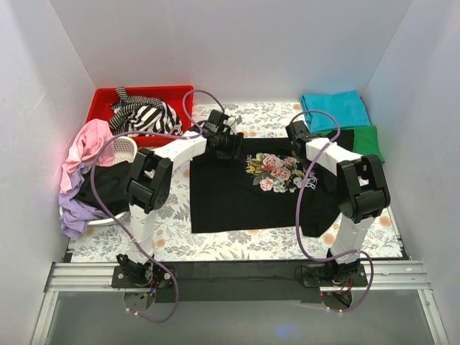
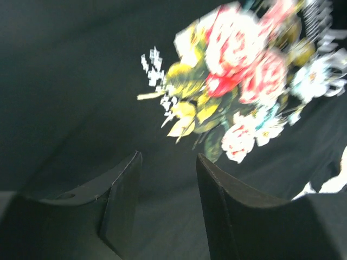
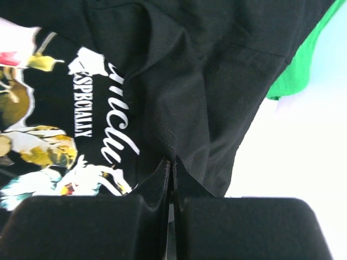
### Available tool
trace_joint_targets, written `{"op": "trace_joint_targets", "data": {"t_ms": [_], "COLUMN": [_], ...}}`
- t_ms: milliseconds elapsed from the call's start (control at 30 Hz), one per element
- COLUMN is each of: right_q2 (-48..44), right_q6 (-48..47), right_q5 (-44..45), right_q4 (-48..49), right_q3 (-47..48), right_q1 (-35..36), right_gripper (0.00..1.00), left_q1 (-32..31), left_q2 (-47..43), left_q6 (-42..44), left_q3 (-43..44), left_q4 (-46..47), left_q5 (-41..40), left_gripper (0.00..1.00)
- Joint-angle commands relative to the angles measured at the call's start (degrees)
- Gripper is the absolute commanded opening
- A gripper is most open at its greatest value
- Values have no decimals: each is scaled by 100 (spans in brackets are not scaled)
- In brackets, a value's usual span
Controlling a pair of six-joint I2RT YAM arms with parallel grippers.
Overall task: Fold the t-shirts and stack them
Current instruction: Fold the tshirt
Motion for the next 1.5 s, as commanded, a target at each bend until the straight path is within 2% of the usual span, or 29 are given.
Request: {"op": "trace_joint_targets", "data": {"t_ms": [0,400,567,800,833,867,900,933,1100,1233,1333,1467], "right_q2": [-369,-1291,-1608,-1986,-2047,-2065,-2048,-1969,-2153,-2399,-2286,-1820], "right_q6": [115,387,581,1018,1003,985,985,977,1178,1600,1758,1899], "right_q5": [-182,-587,-876,-780,-1024,-1096,-1123,-1132,-912,-306,-1040,-1719], "right_q4": [205,47,-191,-718,-701,-596,-569,-560,-271,-95,264,852], "right_q3": [72,-227,-393,-412,-499,-552,-596,-622,-658,-675,-763,-754], "right_q1": [4,197,232,303,303,303,303,303,294,93,-355,-821], "right_gripper": [1,1,1,1,3,28,36,39,44,51,52,52], "left_q1": [23,23,23,23,23,31,23,23,23,31,66,391], "left_q2": [-1084,-1331,-1297,-1191,-1174,-1156,-1130,-1121,-1068,-1050,-1033,-1050], "left_q6": [141,54,36,71,88,97,97,115,194,290,308,63], "left_q3": [53,-140,-263,-255,-246,-237,-228,-211,-114,-61,-88,-201], "left_q4": [350,367,376,332,315,288,279,271,121,7,-46,120], "left_q5": [-653,-258,23,147,156,147,112,103,-99,-511,-1004,-725], "left_gripper": [44,44,43,43,43,43,43,43,43,43,43,43]}}
